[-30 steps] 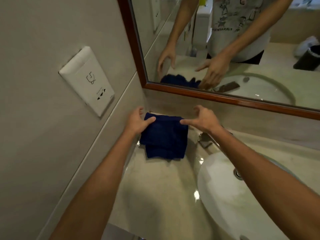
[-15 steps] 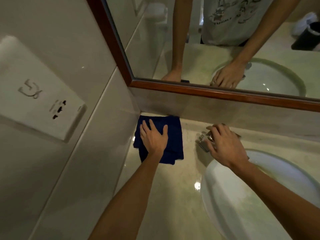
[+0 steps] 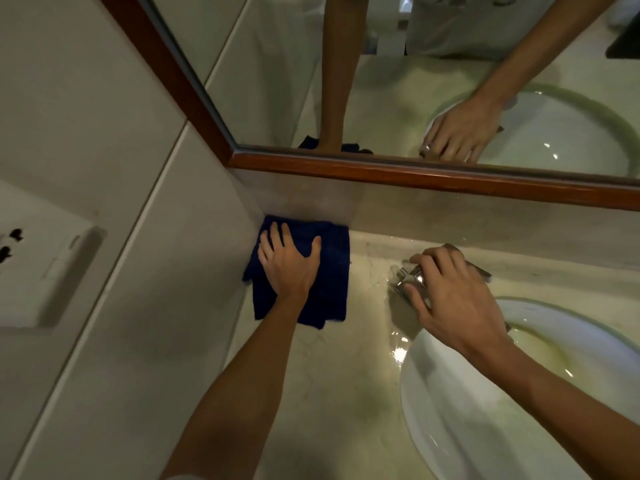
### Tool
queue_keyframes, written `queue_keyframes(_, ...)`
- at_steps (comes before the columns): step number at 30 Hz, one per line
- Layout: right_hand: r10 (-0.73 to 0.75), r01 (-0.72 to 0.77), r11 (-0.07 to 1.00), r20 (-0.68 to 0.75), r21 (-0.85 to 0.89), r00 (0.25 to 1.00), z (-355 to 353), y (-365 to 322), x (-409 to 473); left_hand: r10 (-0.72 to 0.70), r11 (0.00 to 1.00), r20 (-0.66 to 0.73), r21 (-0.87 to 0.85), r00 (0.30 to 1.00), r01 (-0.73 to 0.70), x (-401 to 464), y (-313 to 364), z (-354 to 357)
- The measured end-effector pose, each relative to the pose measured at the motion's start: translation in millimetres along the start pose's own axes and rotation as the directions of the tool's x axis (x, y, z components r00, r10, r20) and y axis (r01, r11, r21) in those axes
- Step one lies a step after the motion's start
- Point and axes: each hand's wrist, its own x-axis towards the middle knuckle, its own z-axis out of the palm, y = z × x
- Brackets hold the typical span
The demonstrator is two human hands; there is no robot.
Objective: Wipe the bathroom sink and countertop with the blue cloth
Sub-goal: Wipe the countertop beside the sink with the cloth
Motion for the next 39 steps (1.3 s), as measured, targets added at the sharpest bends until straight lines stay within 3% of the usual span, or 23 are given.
queue_keyframes(6, -0.01, 0.01, 1.0, 0.005, -0.008, 1.0, -1, -2, 0, 0.034, 0.999, 0.004, 0.021, 0.999, -0.034, -5, 12, 3)
queue_keyframes(19, 0.013, -0.012, 0.999, 0.037, -0.032, 0.999, -8, -9, -1, 0.117, 0.992, 0.079, -0.053, 0.99, -0.113, -78, 115, 13)
queue_keyframes(26, -0.003, 0.004, 1.0, 0.052, -0.014, 0.999, -10, -7, 0, 0.131, 0.989, 0.07, -0.077, 0.989, -0.125, -65, 90, 13)
queue_keyframes(33, -0.004, 0.004, 1.0, 0.024, -0.024, 1.0, -5, -7, -1, 0.045, 0.999, 0.028, -0.006, 0.999, -0.045, 4, -6, 0)
queue_keyframes(39, -0.017, 0.017, 0.999, -0.002, -0.048, 1.0, -1, -5, 0, 0.091, 0.995, 0.054, 0.025, 0.994, -0.092, -1, -13, -3)
